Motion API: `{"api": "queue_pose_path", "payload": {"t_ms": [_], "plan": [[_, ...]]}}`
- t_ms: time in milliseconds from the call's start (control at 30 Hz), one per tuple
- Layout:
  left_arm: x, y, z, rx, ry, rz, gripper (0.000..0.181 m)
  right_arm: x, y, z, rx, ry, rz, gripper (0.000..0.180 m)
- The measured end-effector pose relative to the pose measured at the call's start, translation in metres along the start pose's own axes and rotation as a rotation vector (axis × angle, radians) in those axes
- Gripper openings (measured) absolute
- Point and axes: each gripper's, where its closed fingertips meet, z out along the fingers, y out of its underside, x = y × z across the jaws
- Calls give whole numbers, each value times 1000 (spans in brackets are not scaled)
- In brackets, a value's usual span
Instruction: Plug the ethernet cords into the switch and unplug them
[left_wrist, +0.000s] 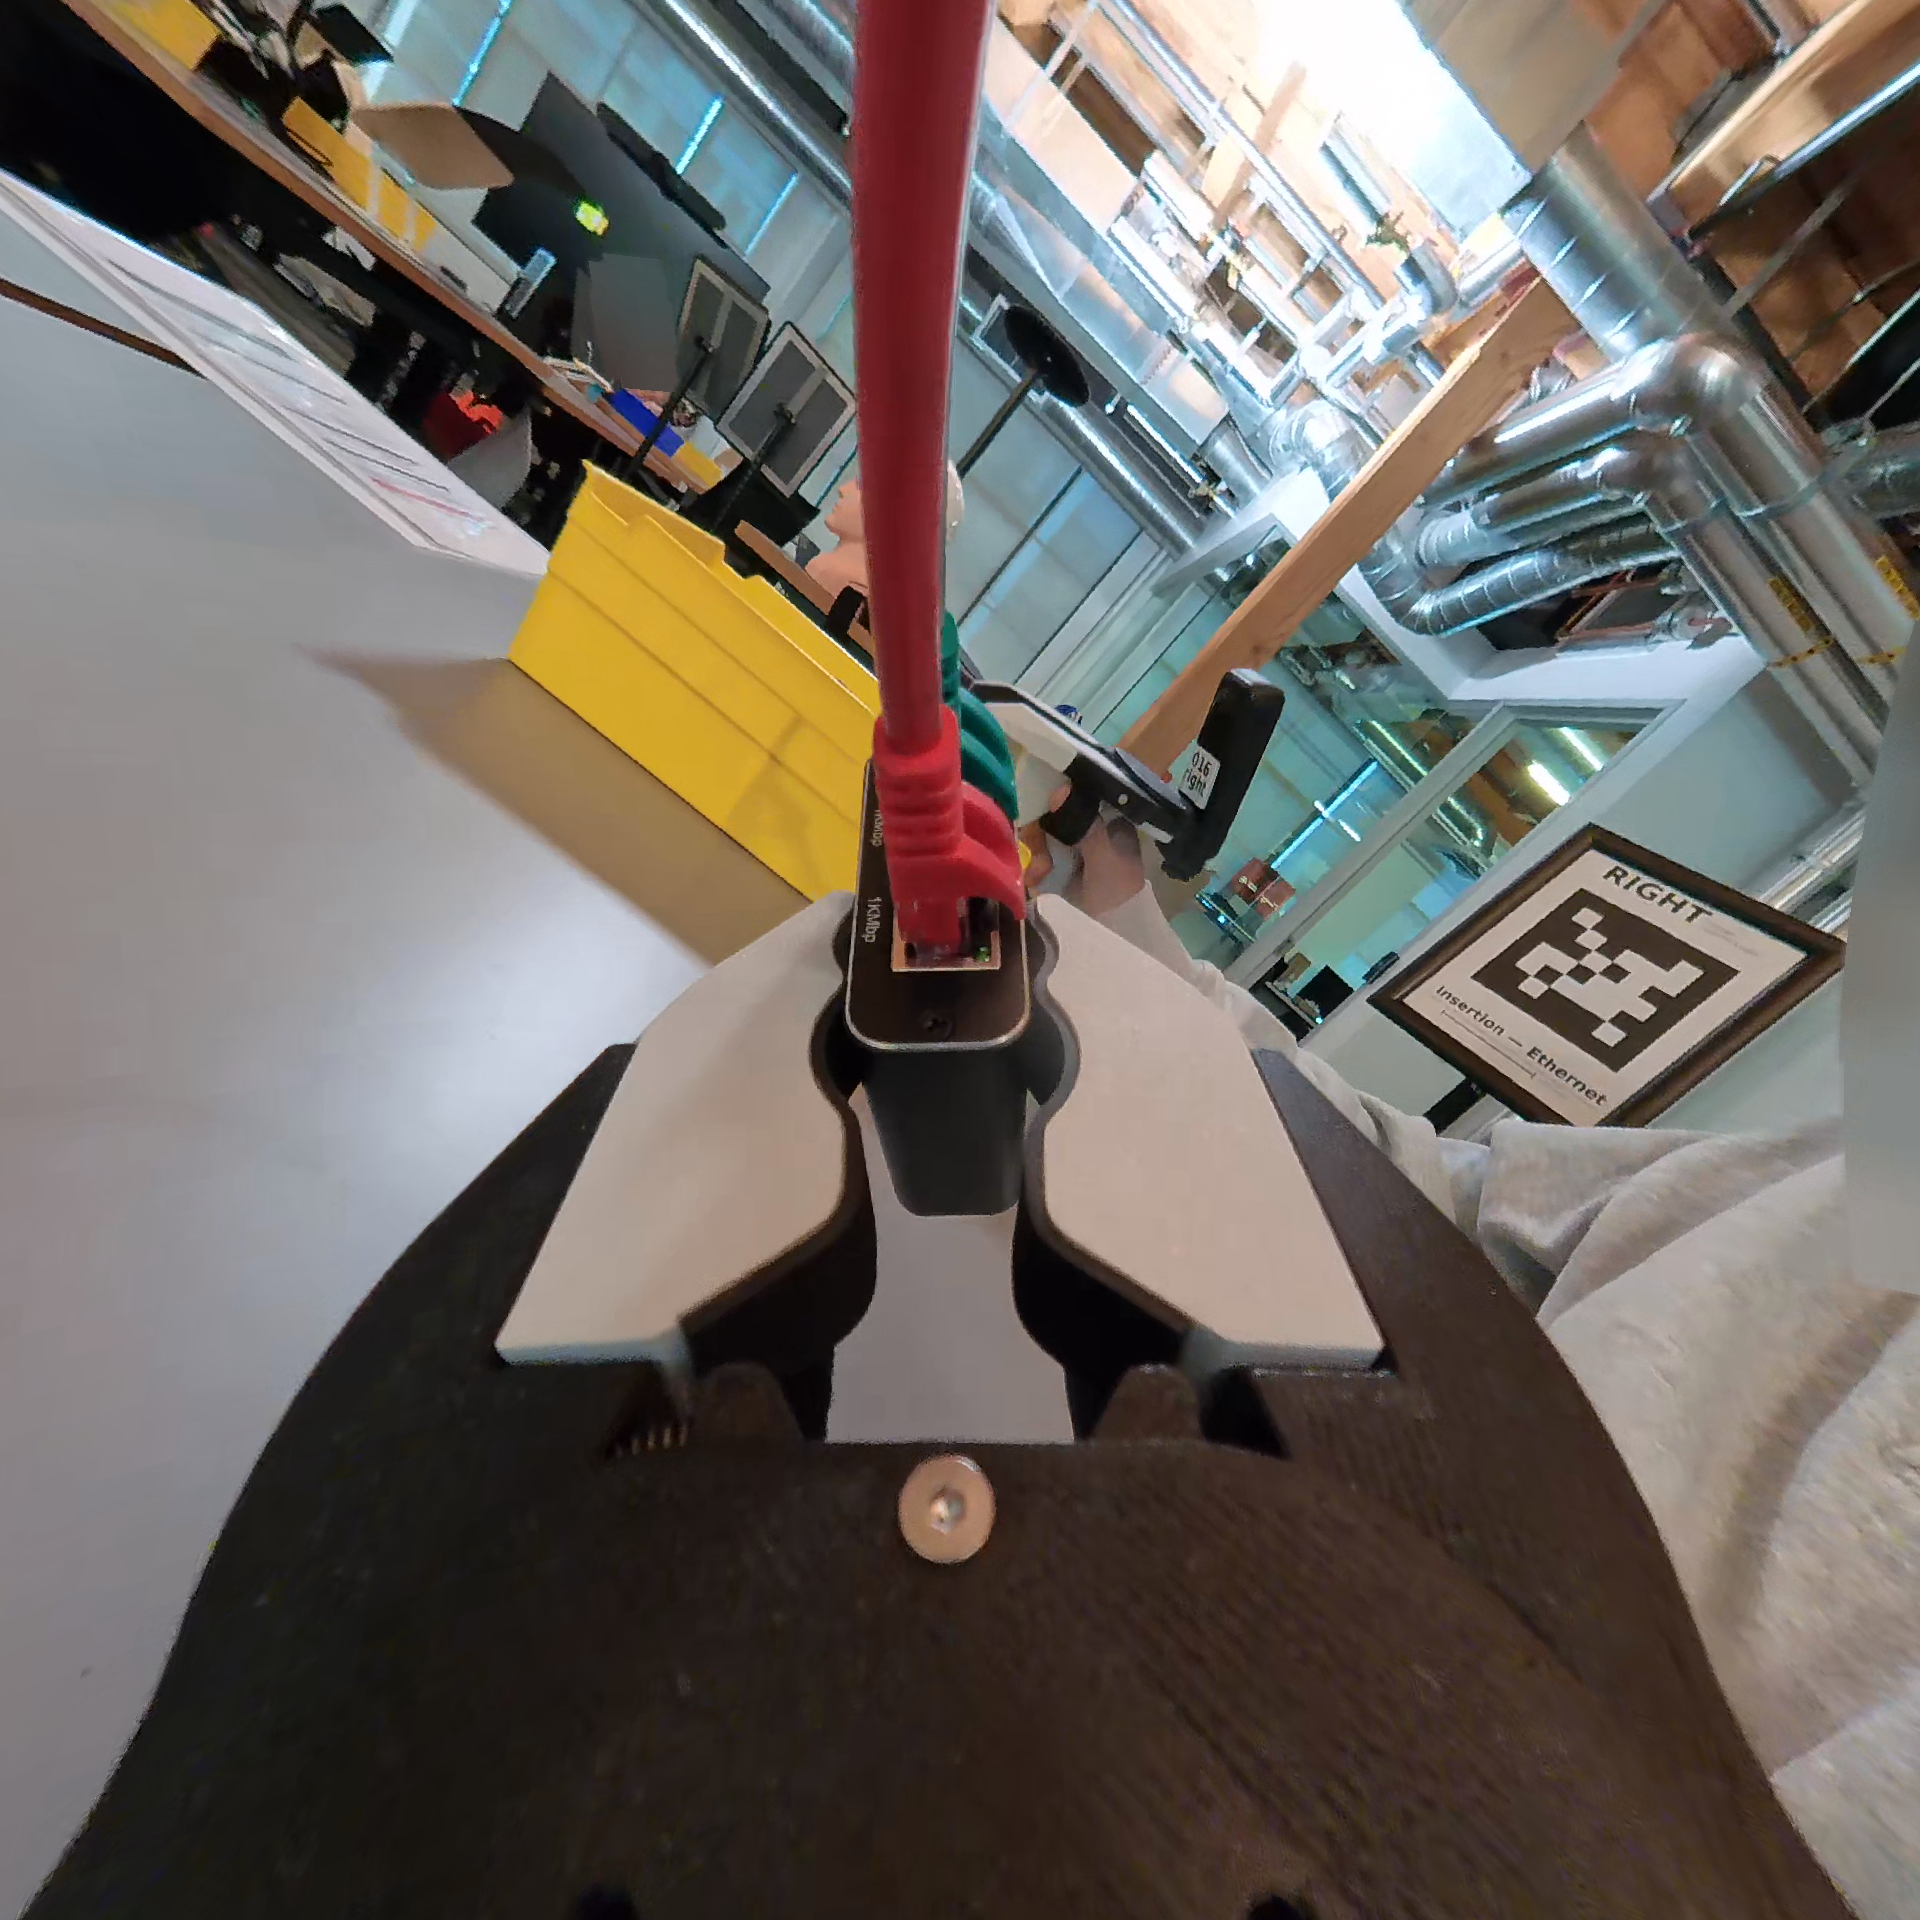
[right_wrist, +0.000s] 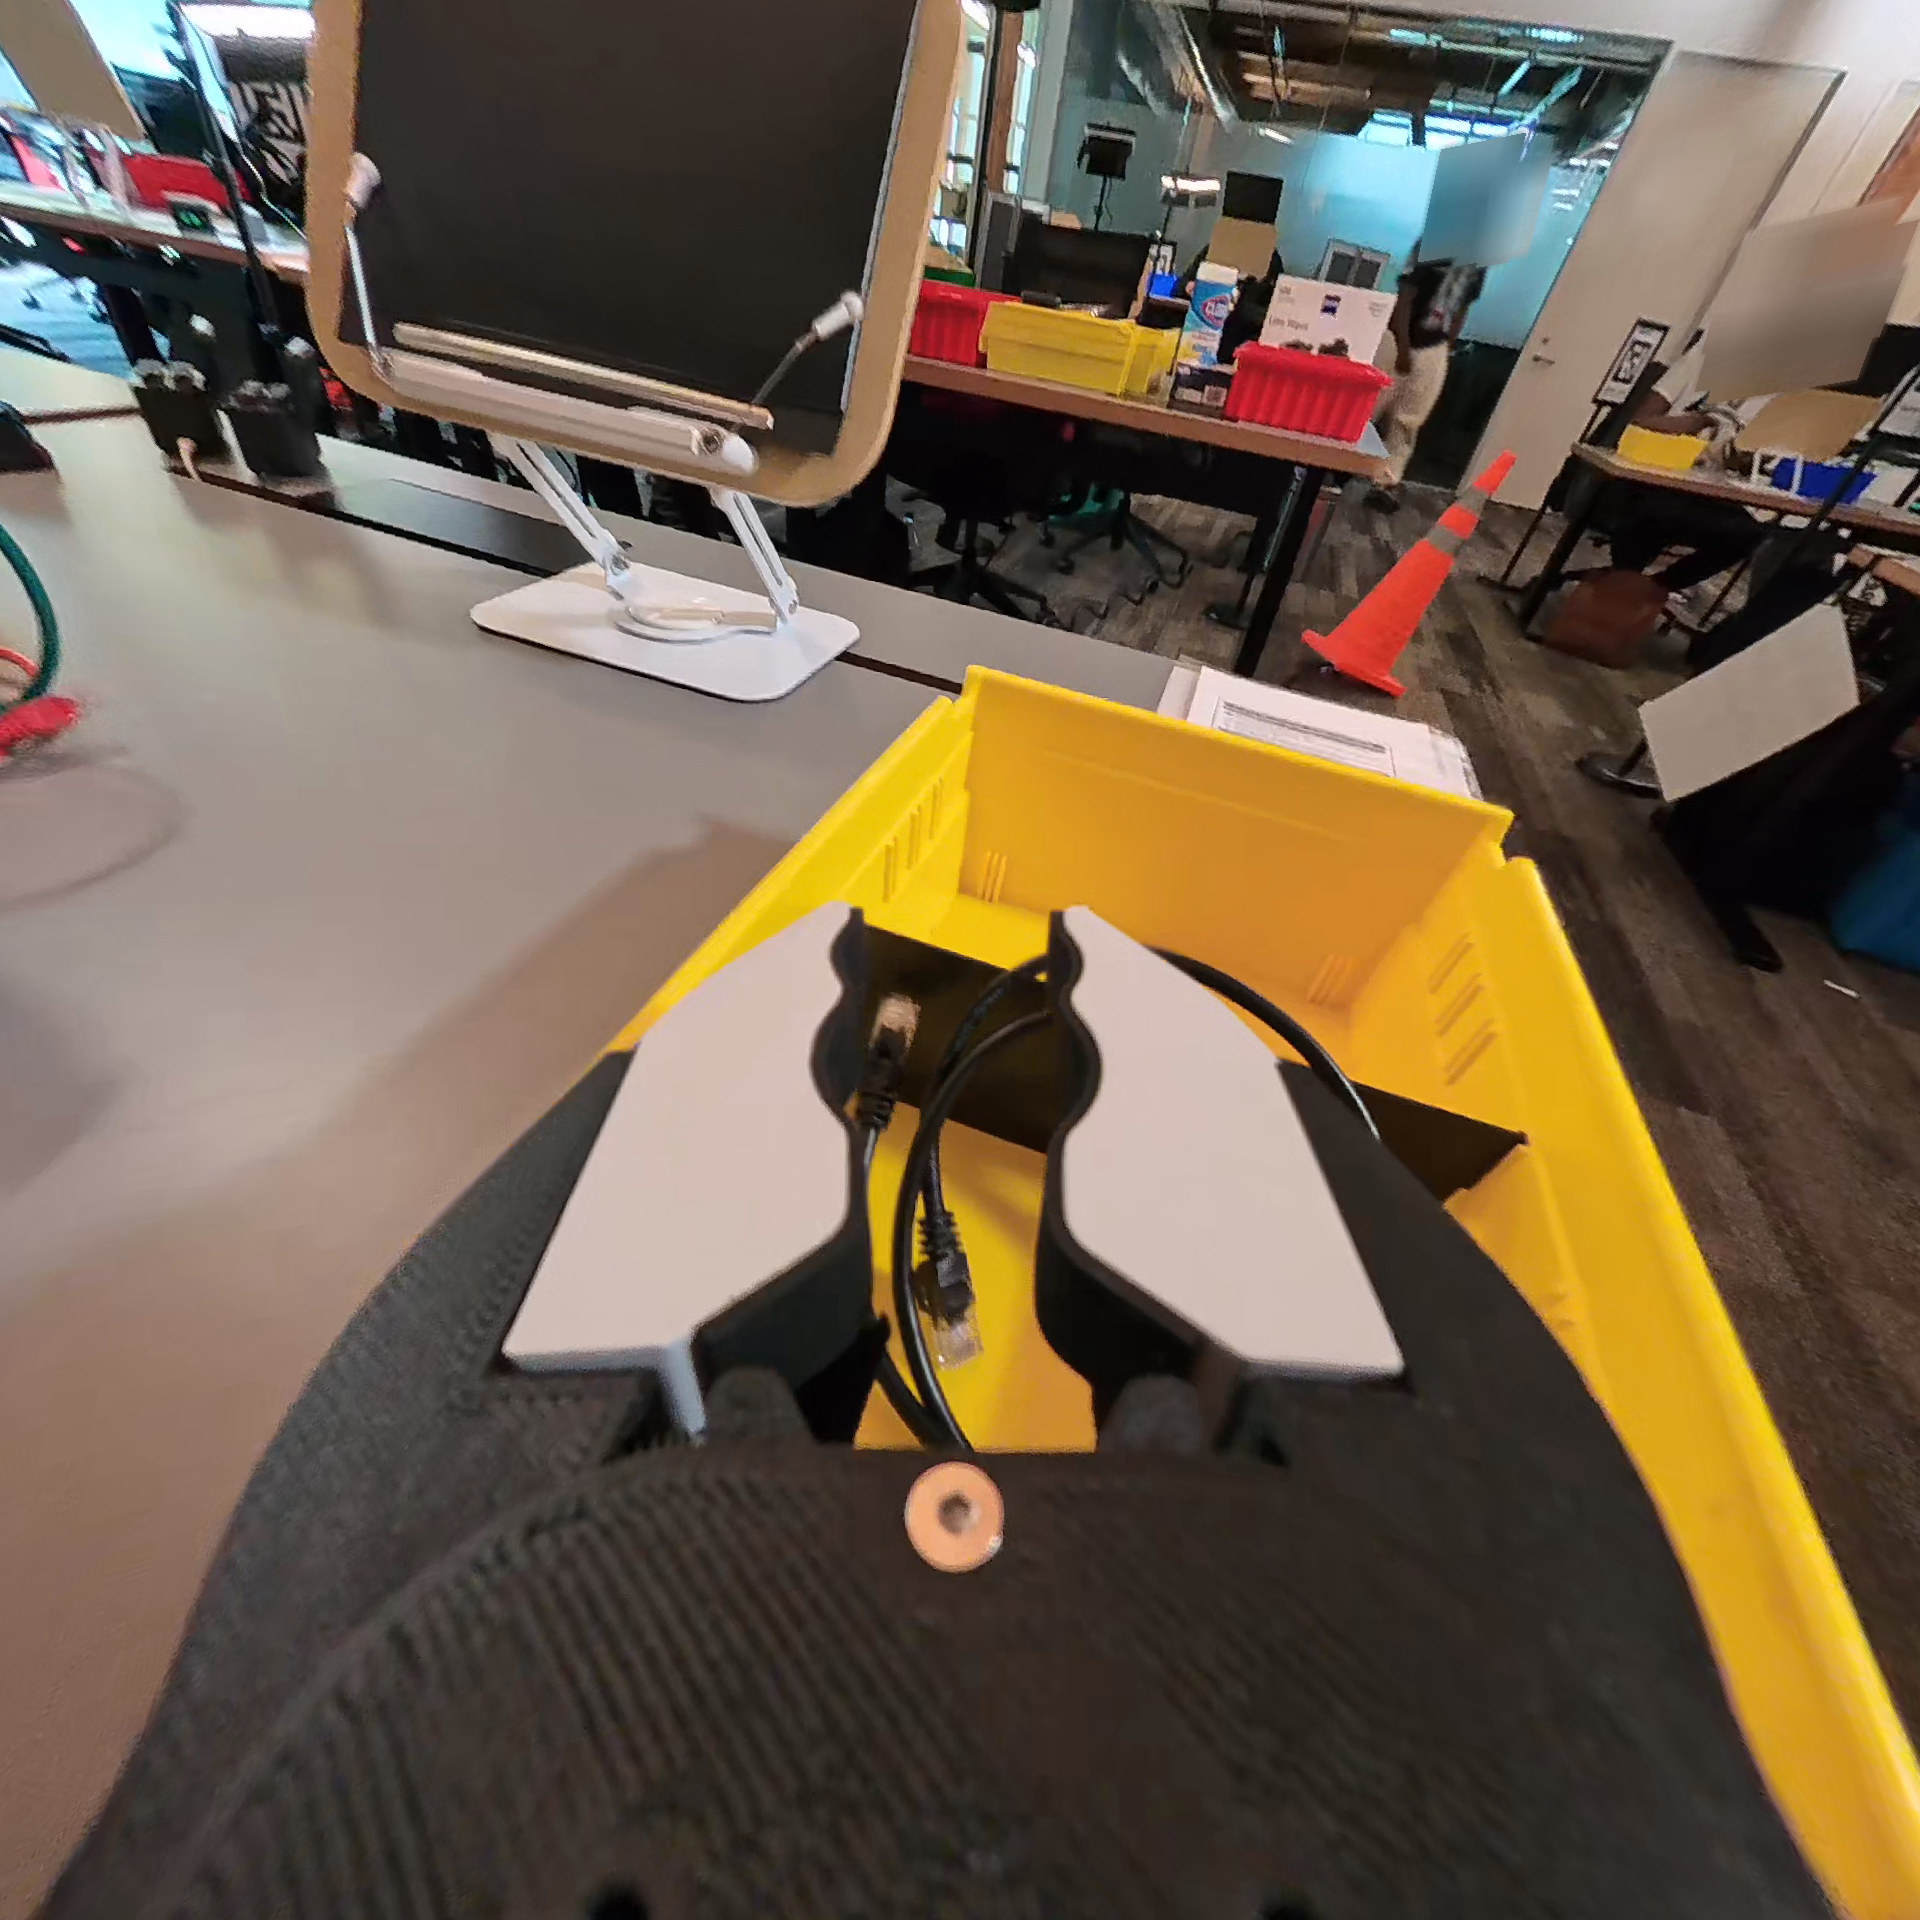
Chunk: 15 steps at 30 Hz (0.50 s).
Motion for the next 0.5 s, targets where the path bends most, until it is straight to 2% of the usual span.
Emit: {"api": "queue_pose_path", "payload": {"t_ms": [267,500], "plan": [[6,2,-7,0,-3,14,27,-23,-22,-10,96,-40,-34,30],[16,16,-17,-24,-5,9,27,-29,-20,-28,120,-53,79,30]]}}
